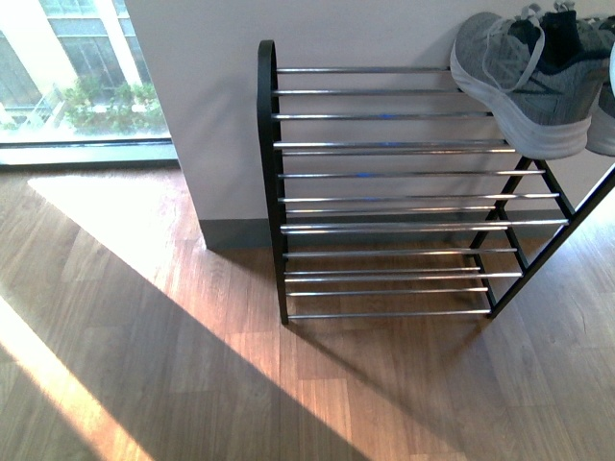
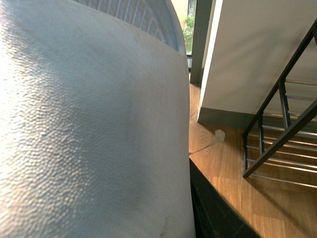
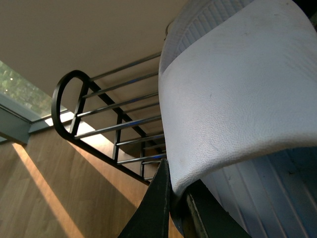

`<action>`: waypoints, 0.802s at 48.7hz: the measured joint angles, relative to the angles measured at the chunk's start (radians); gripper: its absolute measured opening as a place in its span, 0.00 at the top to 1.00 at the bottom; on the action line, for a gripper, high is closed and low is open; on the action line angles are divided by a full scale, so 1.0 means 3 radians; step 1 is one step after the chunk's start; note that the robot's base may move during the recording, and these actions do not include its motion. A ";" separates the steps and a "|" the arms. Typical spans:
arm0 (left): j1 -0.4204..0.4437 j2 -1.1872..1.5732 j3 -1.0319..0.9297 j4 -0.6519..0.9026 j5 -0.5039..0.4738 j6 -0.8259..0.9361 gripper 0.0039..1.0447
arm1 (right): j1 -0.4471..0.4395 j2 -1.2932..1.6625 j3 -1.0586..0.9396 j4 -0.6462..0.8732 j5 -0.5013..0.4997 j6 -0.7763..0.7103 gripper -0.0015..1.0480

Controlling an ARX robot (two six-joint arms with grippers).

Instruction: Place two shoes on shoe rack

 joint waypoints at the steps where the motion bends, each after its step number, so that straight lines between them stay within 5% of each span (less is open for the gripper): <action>1: 0.0000 0.0000 0.0000 0.0000 0.0000 0.0000 0.98 | 0.0000 0.0000 0.0000 0.0000 -0.0001 0.0001 0.98; 39: 0.0000 0.0005 -0.0001 0.0000 0.0000 0.0000 0.98 | 0.0001 0.0004 0.0000 0.0000 0.0000 0.0001 0.98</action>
